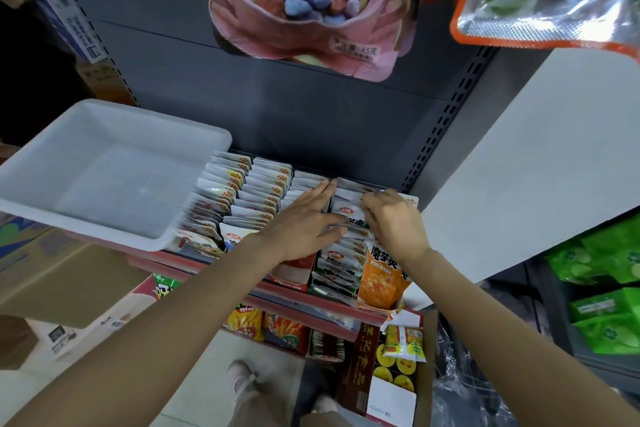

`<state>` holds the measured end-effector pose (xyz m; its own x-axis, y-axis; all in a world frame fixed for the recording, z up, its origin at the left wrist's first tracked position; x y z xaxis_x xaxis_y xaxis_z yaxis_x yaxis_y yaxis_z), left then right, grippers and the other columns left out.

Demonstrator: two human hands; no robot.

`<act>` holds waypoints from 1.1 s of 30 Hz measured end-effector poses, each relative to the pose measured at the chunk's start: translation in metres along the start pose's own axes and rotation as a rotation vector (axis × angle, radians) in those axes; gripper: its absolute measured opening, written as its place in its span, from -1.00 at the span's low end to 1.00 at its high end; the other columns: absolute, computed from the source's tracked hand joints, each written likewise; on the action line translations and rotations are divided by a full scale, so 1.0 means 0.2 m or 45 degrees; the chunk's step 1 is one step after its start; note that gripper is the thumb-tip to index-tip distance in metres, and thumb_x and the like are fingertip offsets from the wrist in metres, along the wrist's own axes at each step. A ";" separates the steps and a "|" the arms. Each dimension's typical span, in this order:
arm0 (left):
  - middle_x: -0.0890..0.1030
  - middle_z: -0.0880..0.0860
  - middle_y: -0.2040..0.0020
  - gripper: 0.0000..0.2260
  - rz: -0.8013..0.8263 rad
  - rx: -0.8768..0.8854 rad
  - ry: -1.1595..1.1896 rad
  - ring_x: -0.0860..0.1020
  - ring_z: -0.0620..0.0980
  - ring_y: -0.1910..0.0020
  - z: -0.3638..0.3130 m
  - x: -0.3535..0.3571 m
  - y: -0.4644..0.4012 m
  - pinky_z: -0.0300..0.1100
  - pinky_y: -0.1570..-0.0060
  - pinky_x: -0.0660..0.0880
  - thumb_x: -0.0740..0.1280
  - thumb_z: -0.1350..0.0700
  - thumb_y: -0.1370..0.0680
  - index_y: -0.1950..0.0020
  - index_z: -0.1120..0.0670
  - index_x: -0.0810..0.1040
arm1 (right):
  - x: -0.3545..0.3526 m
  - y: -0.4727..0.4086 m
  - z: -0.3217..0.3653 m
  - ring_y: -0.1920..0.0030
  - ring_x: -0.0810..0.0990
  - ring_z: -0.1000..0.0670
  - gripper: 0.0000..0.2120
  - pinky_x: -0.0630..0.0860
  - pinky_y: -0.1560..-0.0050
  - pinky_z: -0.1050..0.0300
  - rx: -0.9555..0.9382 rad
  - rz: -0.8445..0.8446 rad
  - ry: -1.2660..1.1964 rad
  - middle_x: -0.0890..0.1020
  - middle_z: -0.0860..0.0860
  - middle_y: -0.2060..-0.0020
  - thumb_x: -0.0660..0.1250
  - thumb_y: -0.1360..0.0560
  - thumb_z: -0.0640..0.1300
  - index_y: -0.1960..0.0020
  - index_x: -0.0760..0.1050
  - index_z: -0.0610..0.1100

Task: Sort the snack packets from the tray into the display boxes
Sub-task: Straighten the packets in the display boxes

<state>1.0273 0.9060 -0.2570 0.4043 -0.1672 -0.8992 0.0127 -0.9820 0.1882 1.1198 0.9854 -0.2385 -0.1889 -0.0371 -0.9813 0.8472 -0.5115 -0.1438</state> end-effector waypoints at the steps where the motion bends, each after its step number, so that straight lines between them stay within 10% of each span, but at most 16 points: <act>1: -0.25 0.05 -0.54 -0.61 0.001 -0.006 0.008 -0.30 -0.11 -0.50 0.00 0.00 0.00 -0.30 -0.33 -0.34 0.03 -0.14 -0.63 -0.45 -0.13 0.29 | 0.01 -0.01 -0.01 0.25 0.56 -0.19 -0.86 0.47 0.39 0.04 0.038 0.027 -0.039 0.55 -0.13 0.30 0.36 -0.40 -0.36 0.19 0.43 -0.20; 6: -0.19 0.06 -0.55 -0.60 -0.112 -0.006 -0.062 -0.28 -0.06 -0.51 -0.03 -0.04 0.02 -0.22 -0.39 -0.32 0.05 -0.13 -0.63 -0.45 -0.11 0.31 | -0.03 0.03 -0.10 0.10 0.58 -0.09 -0.86 0.56 0.12 -0.02 0.103 -0.025 -0.298 0.53 -0.09 -0.03 0.33 -0.51 -0.20 -0.07 0.52 -0.16; 12: 0.00 0.06 -0.56 -0.66 -0.308 0.086 -0.151 -0.11 -0.01 -0.54 -0.06 -0.07 0.05 -0.21 -0.44 -0.23 0.14 -0.05 -0.62 -0.38 -0.07 0.43 | 0.00 0.07 -0.09 0.04 0.61 -0.05 -0.83 0.54 0.02 0.02 0.032 0.175 -0.328 0.66 -0.01 0.05 0.29 -0.55 -0.07 -0.04 0.62 -0.10; 18: 0.57 0.05 -0.18 -0.87 -0.533 0.188 -0.287 0.49 0.07 -0.19 -0.10 -0.07 0.09 -0.02 -0.16 0.47 0.39 0.11 -0.48 0.00 0.02 0.69 | 0.02 0.07 -0.08 -0.03 0.61 -0.09 -0.77 0.53 -0.01 0.01 0.106 0.260 -0.333 0.68 -0.04 0.00 0.29 -0.55 -0.05 -0.16 0.59 -0.04; 23: 0.64 -0.04 0.04 -0.60 -0.455 0.176 -0.297 0.54 -0.01 -0.03 -0.11 -0.05 0.10 -0.12 -0.08 0.44 0.04 -0.04 -0.54 -0.03 0.01 0.67 | 0.01 0.04 -0.03 0.01 0.60 -0.13 -0.80 0.45 0.20 0.11 0.117 0.199 0.023 0.65 -0.04 0.05 0.17 -0.59 -0.04 -0.08 0.55 0.00; 30: 0.64 -0.11 0.17 -0.62 -0.526 0.196 -0.345 0.54 -0.05 0.07 -0.06 -0.06 0.10 -0.20 0.00 0.32 0.06 -0.05 -0.53 0.02 -0.02 0.68 | -0.17 0.08 -0.08 0.38 0.55 -0.10 -0.91 0.36 0.45 0.19 0.163 -0.238 -0.021 0.60 -0.02 0.31 0.31 -0.48 -0.20 0.20 0.51 -0.11; 33: 0.63 -0.11 0.17 -0.70 -0.571 0.200 -0.366 0.52 -0.04 0.06 -0.06 -0.05 0.10 -0.18 0.00 0.32 0.16 -0.02 -0.54 -0.01 -0.01 0.67 | -0.08 0.09 -0.09 0.28 0.54 -0.08 -0.88 0.35 0.35 0.17 0.164 0.087 0.064 0.59 0.01 0.27 0.20 -0.53 -0.20 0.16 0.44 -0.07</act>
<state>1.0346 0.8894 -0.2394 0.1245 0.2749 -0.9534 -0.0195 -0.9600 -0.2794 1.1472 0.9910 -0.2274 -0.1052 -0.0341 -0.9939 0.7858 -0.6154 -0.0621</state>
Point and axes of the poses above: each hand's wrist, its own y-axis away from the middle knuckle, its own x-axis out of the palm, z = x × y, the point moved 7 cm from there along -y, towards the middle knuckle
